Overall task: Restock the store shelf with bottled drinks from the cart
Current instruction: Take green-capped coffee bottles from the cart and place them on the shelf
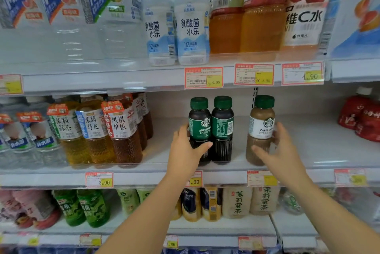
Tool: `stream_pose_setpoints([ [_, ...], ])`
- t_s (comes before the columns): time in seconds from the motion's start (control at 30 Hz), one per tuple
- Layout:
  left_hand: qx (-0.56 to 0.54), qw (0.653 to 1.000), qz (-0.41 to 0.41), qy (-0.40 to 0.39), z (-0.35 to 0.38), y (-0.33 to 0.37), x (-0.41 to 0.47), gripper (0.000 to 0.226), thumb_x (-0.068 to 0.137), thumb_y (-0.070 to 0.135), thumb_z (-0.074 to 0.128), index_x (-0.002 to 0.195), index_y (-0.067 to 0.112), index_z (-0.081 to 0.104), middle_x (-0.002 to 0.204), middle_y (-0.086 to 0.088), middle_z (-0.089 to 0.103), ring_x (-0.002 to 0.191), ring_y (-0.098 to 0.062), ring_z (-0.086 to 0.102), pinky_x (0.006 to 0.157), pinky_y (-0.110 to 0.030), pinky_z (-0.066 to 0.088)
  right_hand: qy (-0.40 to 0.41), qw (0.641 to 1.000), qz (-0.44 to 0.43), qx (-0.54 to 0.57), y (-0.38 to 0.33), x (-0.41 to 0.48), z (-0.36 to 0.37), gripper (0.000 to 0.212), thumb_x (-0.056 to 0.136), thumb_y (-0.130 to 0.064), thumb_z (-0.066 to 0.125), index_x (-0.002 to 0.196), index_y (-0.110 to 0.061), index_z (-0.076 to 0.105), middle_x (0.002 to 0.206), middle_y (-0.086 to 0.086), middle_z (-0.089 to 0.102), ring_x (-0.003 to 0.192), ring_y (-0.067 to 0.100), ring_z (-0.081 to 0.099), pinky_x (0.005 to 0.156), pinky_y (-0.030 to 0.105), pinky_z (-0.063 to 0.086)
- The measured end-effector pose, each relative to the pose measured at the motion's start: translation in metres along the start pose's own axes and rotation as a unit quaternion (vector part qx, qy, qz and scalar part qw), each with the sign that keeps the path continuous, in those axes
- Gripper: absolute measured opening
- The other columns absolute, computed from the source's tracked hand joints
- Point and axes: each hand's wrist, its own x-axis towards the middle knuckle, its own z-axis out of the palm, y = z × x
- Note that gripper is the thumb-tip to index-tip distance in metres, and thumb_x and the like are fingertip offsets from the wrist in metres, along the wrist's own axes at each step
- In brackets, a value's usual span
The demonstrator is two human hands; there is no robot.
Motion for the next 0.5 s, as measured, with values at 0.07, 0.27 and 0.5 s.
stream_pose_setpoints([
  [0.07, 0.004, 1.0, -0.002, -0.012, 0.005, 0.002, 0.003, 0.065, 0.075, 0.034, 0.075, 0.13, 0.024, 0.041, 0.119, 0.006, 0.049, 0.102, -0.006, 0.047, 0.083, -0.021, 0.036, -0.036, 0.999, -0.021, -0.006, 0.003, 0.007, 0.001, 0.067, 0.076, -0.013, 0.073, 0.132, -0.026, 0.038, 0.112, -0.008, 0.053, 0.103, 0.01, 0.05, 0.088, 0.027, 0.038],
  [0.27, -0.03, 0.999, 0.009, -0.044, 0.036, 0.012, 0.008, 0.065, 0.076, 0.033, 0.074, 0.131, 0.026, 0.041, 0.125, 0.005, 0.054, 0.112, -0.01, 0.051, 0.087, -0.024, 0.041, -0.008, 1.0, -0.025, -0.002, 0.013, 0.018, -0.003, 0.061, 0.074, -0.012, 0.075, 0.125, -0.025, 0.043, 0.102, -0.014, 0.051, 0.094, 0.004, 0.048, 0.079, 0.021, 0.036],
  [0.5, -0.023, 0.998, 0.042, -0.038, 0.04, 0.023, 0.004, 0.073, 0.08, 0.029, 0.07, 0.14, 0.028, 0.029, 0.135, 0.006, 0.044, 0.114, 0.0, 0.042, 0.093, -0.024, 0.038, 0.037, 0.999, -0.021, -0.01, 0.014, 0.011, -0.005, 0.066, 0.078, -0.016, 0.072, 0.135, -0.019, 0.037, 0.132, 0.001, 0.05, 0.117, 0.014, 0.047, 0.094, 0.029, 0.036],
])
